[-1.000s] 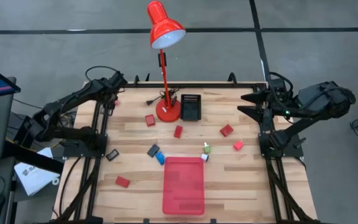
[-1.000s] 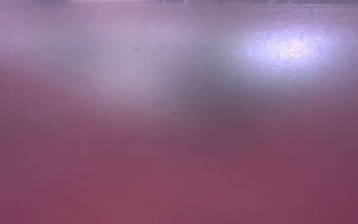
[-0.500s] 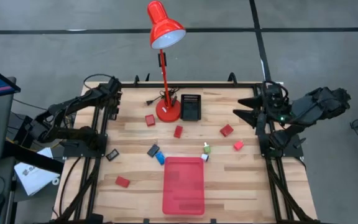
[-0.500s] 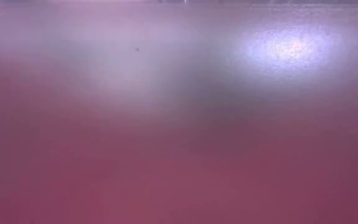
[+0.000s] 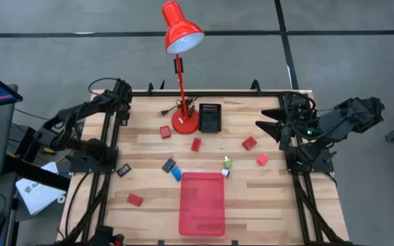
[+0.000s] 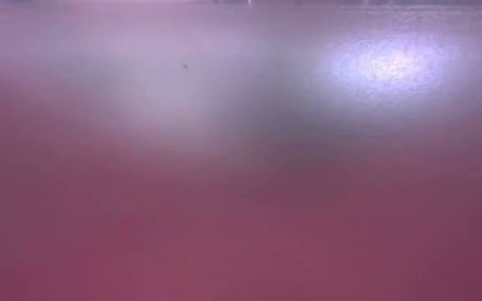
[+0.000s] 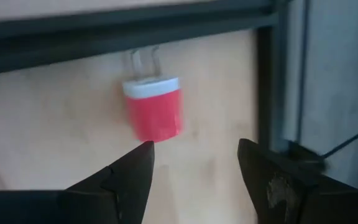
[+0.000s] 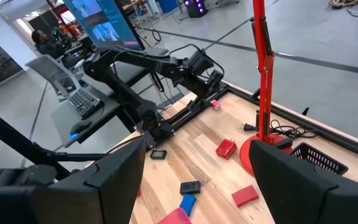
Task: Pick & Place Office items
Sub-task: Put the left pink charger adapter into the red bin
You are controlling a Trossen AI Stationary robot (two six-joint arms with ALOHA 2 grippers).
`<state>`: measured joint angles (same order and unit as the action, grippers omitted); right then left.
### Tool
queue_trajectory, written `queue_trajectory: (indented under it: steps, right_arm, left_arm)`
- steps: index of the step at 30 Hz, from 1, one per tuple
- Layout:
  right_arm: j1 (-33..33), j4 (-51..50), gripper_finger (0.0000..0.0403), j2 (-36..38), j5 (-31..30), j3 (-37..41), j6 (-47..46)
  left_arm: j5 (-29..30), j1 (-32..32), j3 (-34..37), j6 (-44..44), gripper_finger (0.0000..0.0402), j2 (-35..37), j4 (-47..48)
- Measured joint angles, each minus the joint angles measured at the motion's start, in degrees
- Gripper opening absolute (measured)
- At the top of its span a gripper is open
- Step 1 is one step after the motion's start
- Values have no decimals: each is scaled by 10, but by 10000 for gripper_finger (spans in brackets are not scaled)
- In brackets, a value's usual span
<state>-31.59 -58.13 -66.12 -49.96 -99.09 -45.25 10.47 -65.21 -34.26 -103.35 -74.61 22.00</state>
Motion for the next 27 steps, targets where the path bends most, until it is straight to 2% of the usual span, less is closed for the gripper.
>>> queue_trajectory:
  steps: [5,22,27]
  right_arm:
    - [2,-1,282,2,-9,0,-6]
    - [2,-3,282,2,-13,0,-23]
    - [2,-2,282,2,-13,0,-31]
  left_arm:
    - [-4,0,0,-2,221,-22,-14]
    - [6,-6,0,5,218,-23,9]
    - [-4,-8,0,-35,218,-23,18]
